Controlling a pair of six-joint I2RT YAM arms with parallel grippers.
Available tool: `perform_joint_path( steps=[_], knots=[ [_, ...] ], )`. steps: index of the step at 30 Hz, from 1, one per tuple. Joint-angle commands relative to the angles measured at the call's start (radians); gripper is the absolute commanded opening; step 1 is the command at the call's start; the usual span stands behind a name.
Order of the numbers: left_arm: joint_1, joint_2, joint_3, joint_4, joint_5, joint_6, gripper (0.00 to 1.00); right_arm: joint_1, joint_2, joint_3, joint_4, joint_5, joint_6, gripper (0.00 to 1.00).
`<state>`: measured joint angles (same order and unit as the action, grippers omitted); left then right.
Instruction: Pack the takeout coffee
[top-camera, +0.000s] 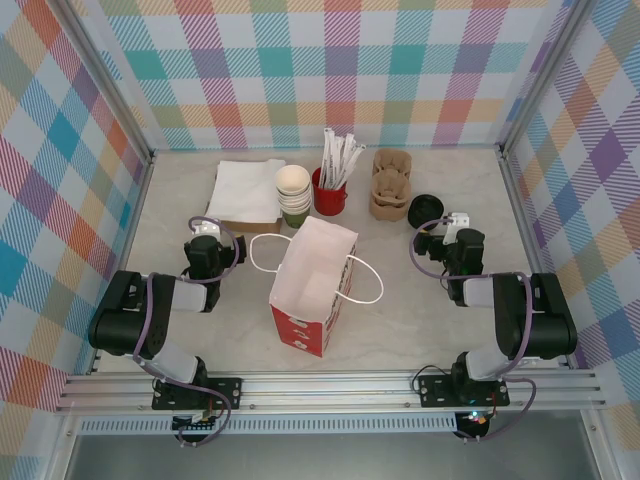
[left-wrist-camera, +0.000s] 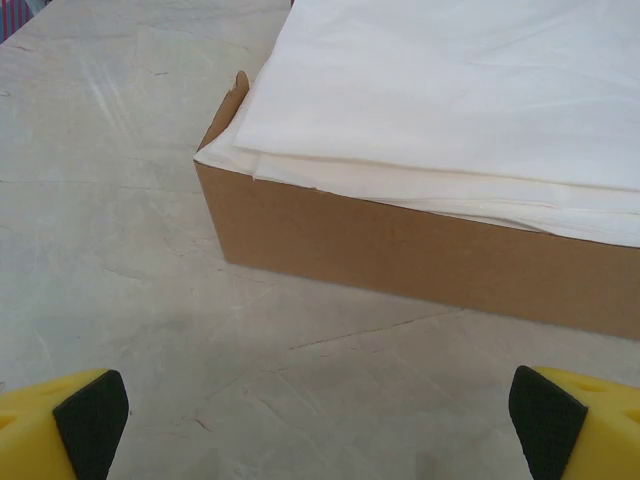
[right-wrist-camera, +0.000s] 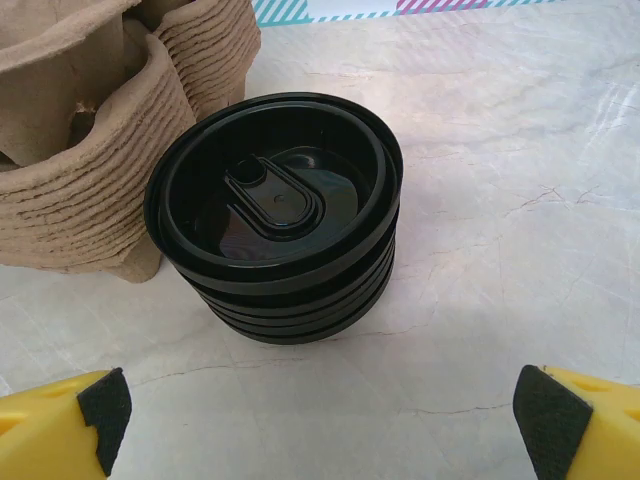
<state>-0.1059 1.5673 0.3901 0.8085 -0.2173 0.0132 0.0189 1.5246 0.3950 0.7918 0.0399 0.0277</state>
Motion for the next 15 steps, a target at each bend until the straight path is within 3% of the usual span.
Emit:
perform_joint_path(
  steps=[1, 15],
  knots=[
    [0.015, -0.003, 0.016, 0.023, 0.018, 0.000, 1.00, -0.004, 0.002, 0.019, 0.017, -0.021, -0.014, 1.00],
    [0.015, -0.003, 0.018, 0.022, 0.021, -0.002, 1.00, -0.007, 0.002, 0.021, 0.013, -0.028, -0.011, 1.00]
  ],
)
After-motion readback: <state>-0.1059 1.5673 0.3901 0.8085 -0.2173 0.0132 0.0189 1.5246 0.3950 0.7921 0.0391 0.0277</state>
